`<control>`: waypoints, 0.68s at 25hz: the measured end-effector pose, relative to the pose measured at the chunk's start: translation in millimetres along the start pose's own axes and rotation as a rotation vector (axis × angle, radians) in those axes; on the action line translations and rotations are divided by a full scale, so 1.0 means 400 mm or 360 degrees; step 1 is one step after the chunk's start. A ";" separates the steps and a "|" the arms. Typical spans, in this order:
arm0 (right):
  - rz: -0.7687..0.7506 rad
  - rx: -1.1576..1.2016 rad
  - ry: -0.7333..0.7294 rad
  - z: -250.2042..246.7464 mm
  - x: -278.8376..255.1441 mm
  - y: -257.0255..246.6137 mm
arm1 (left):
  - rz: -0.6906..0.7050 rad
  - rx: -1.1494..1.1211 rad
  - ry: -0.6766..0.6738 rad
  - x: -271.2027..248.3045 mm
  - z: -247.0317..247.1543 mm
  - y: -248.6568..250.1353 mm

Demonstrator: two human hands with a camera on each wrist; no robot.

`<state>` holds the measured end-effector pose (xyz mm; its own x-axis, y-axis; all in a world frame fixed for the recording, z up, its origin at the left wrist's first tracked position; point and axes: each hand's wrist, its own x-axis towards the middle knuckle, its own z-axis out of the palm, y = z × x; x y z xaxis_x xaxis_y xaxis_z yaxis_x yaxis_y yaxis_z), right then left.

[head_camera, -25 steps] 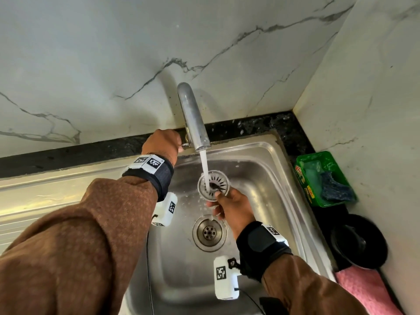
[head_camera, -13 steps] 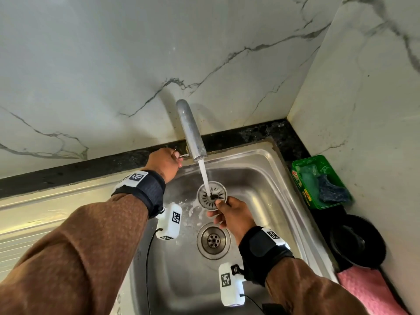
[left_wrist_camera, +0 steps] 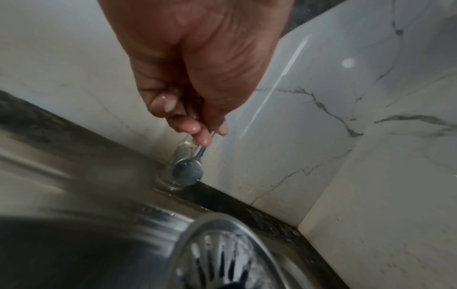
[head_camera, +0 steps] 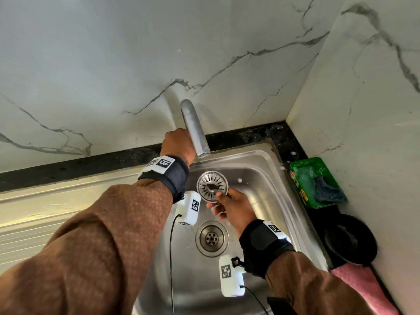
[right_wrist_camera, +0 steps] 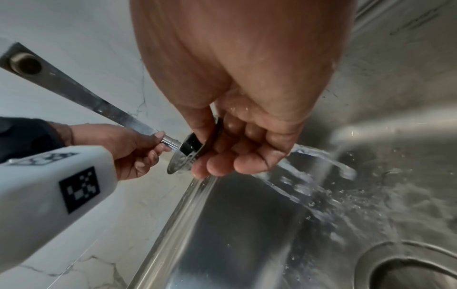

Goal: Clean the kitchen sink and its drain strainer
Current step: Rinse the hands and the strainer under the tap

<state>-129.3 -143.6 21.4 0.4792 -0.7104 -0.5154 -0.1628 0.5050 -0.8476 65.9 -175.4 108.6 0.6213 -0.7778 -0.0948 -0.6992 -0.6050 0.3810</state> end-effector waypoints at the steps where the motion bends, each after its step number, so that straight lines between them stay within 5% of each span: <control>1: -0.0005 -0.0043 -0.0006 -0.004 -0.005 -0.001 | 0.0034 -0.0046 0.0019 -0.014 -0.005 -0.011; 5: 0.0042 -0.0329 -0.0066 -0.048 -0.047 0.006 | -0.0020 -0.0503 -0.0130 -0.134 0.022 -0.123; 11: 0.0067 -0.0434 0.0022 -0.084 -0.100 0.006 | -0.0193 -0.0722 -0.0313 -0.348 0.087 -0.242; 15: -0.0134 0.0061 -0.0174 -0.065 -0.165 -0.052 | -0.0126 -0.0846 -0.0259 -0.453 0.072 -0.251; 17: -0.0073 -0.0053 -0.0137 -0.074 -0.174 -0.040 | -0.0105 -0.0881 -0.0250 -0.489 0.070 -0.261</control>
<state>-185.8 -116.8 67.0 0.5591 -0.6868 -0.4645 -0.1669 0.4555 -0.8744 7.6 35.1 61.5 0.5678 -0.7831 -0.2538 -0.3452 -0.5064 0.7902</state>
